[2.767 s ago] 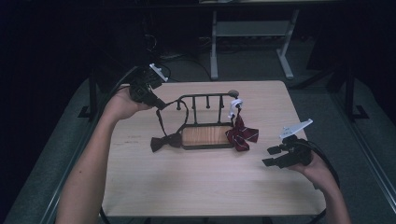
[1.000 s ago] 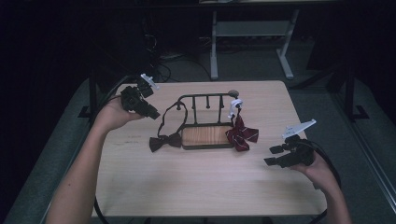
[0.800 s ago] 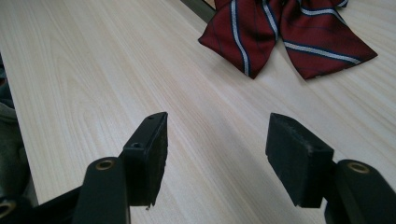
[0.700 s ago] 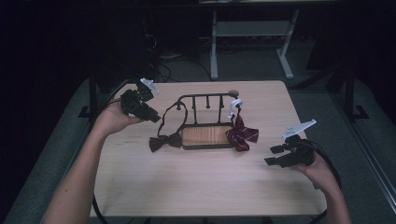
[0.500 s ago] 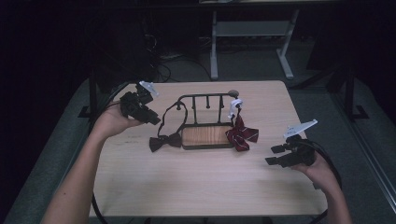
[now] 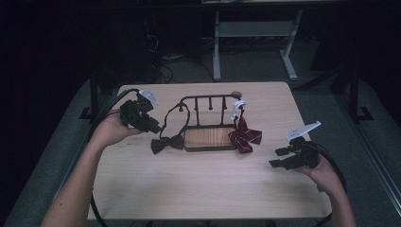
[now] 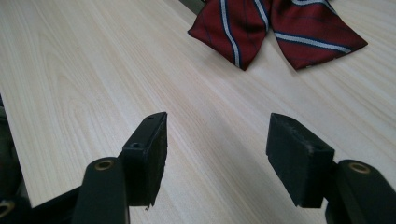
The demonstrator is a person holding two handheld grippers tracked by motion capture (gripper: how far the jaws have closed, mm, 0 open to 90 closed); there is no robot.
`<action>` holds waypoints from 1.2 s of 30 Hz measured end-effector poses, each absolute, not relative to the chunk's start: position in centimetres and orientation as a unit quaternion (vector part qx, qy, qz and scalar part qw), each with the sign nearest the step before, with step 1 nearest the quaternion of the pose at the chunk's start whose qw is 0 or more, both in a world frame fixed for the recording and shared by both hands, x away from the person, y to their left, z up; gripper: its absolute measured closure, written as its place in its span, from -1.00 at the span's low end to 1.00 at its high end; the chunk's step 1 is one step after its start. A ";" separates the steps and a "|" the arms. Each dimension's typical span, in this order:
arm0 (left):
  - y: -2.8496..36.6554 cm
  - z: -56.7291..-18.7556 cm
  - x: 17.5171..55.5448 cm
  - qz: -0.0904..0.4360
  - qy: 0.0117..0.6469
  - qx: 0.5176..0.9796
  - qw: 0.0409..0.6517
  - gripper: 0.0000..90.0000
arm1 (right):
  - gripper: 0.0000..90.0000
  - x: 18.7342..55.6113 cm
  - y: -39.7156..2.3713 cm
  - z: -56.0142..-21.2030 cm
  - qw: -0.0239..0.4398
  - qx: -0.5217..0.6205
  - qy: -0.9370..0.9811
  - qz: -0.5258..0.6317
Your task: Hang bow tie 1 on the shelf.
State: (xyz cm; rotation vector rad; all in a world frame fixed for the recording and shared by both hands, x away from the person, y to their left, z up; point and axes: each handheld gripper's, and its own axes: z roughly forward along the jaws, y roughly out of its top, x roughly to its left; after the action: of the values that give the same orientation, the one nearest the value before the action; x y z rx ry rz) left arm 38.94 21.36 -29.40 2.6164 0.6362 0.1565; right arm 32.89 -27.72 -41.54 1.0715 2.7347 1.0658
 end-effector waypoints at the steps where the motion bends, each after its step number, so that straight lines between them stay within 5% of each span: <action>1: 21.3 -29.5 38.8 0.056 0.229 0.947 0.220 0.51 | -0.15 32.9 -27.7 -41.5 0.008 0.344 0.875 0.340; 36: 22.1 -32.0 36.9 0.048 0.219 0.947 0.230 0.38 | -0.15 32.8 -27.9 -41.7 0.009 0.348 0.874 0.339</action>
State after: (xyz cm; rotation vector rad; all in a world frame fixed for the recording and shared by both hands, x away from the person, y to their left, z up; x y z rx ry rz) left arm 36.88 22.09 -31.95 2.6058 0.6031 0.1326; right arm 32.78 -27.85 -41.67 1.0880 2.7312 1.0583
